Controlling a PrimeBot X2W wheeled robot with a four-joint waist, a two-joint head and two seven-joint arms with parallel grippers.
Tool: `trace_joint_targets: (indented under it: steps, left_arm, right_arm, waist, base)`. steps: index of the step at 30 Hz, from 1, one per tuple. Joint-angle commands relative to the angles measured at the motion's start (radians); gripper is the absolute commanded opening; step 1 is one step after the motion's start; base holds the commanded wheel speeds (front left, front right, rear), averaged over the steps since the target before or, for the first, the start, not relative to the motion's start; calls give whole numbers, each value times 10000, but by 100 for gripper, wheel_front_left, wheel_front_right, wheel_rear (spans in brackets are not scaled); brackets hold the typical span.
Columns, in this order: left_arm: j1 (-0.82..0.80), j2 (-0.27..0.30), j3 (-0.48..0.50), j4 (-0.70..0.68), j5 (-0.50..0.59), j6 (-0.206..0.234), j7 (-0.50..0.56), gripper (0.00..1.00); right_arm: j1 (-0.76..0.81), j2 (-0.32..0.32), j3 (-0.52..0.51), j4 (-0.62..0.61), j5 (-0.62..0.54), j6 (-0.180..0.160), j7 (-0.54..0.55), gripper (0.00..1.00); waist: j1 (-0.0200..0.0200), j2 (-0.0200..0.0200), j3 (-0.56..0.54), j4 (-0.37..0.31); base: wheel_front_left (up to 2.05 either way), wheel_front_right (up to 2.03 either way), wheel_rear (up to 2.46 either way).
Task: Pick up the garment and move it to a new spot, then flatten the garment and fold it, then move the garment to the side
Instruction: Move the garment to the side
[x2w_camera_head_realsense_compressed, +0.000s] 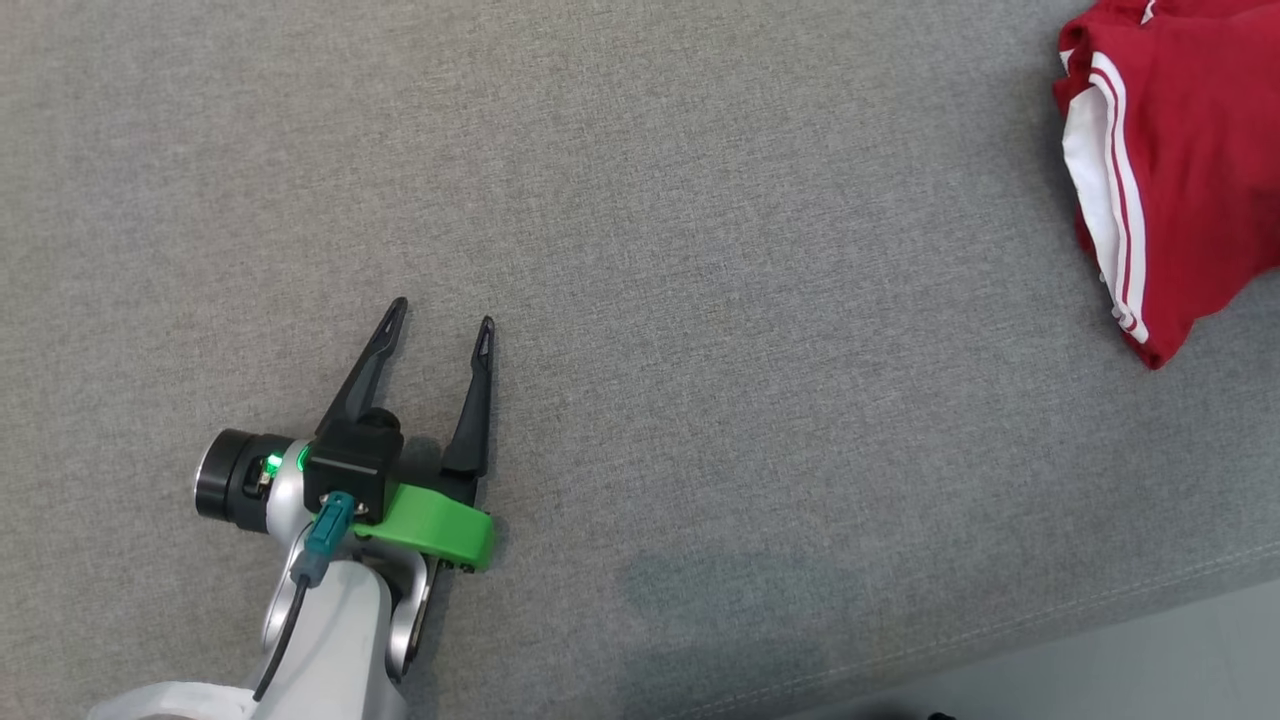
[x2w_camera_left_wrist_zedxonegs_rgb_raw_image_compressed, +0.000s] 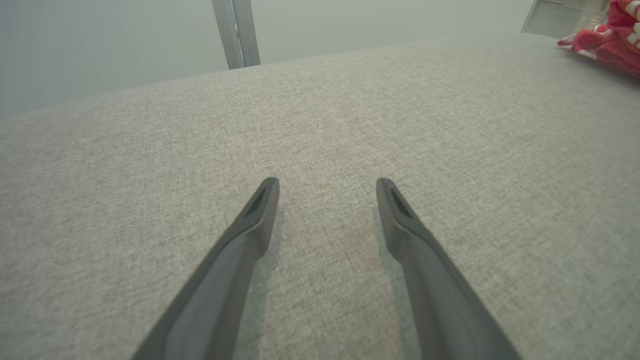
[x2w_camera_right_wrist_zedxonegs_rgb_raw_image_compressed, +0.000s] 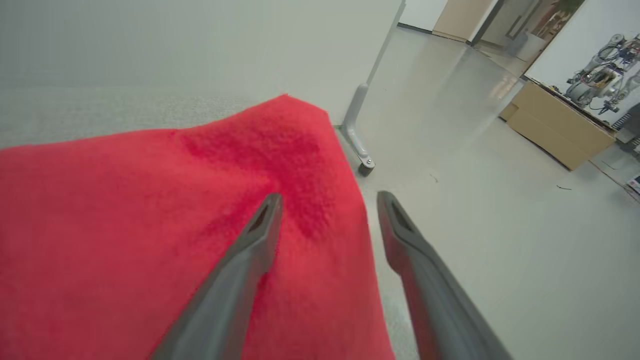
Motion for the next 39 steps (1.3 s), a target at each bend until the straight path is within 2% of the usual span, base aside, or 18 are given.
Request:
trace_joint_targets:
  steps: [1, 4, 7, 10, 19, 24, 29, 35, 39]
  left_arm:
    - [-71, 99, 13, 31, 51, 43, 6, 100]
    - [-53, 83, 2, 80, -14, 80, 6, 100]
    - [16, 57, -2, 103, -86, 134, 6, 100]
    - [140, 30, 65, 116, -196, 235, 6, 100]
    - [594, -21, 309, 211, -361, 398, 6, 100]
    - [983, -32, 536, 321, -415, 525, 6, 100]
    - [1355, -43, 886, 509, -598, 612, 6, 100]
    - [1840, -46, 1299, 720, -755, 709, 6, 100]
    - [2084, -51, 1505, 879, -903, 741, 6, 100]
  right_arm:
    - [89, -123, -294, 137, -280, -15, -20, 100]
    - [332, -105, -1402, 132, -1109, -15, -20, 100]
    - [505, 190, -2240, -413, -1870, -15, -22, 100]
    - [717, 607, -2288, -1113, -2077, -16, -22, 100]
    - [2154, 2048, 72, -3170, -521, -15, -22, 100]
    - [3277, 2515, 1725, -4068, 350, -15, -20, 100]
    - [4274, 2856, 3041, -4365, 1293, -15, -22, 100]
    - [5102, 3089, 3984, -4539, 1441, -15, -20, 100]
    - [5558, 3237, 4050, -4766, 1521, -15, -22, 100]
  waist:
    - [-1, -1, -35, 7]
    - [-1, -1, -172, 37]
    - [-1, -1, -380, 66]
    - [-1, -1, -641, 94]
    - [-1, -1, -1665, 342]
    - [-1, -1, -2224, 565]
    - [-1, -1, -2728, 888]
    - [-1, -1, -3317, 1180]
    - [-1, -1, -3691, 1324]
  base:
    - [0, 0, 0]
    - [0, 0, 0]
    - [0, 0, 0]
    - [0, 0, 0]
    - [0, 0, 0]
    - [0, 0, 0]
    - [0, 0, 0]
    - [0, 0, 0]
    - [0, 0, 0]
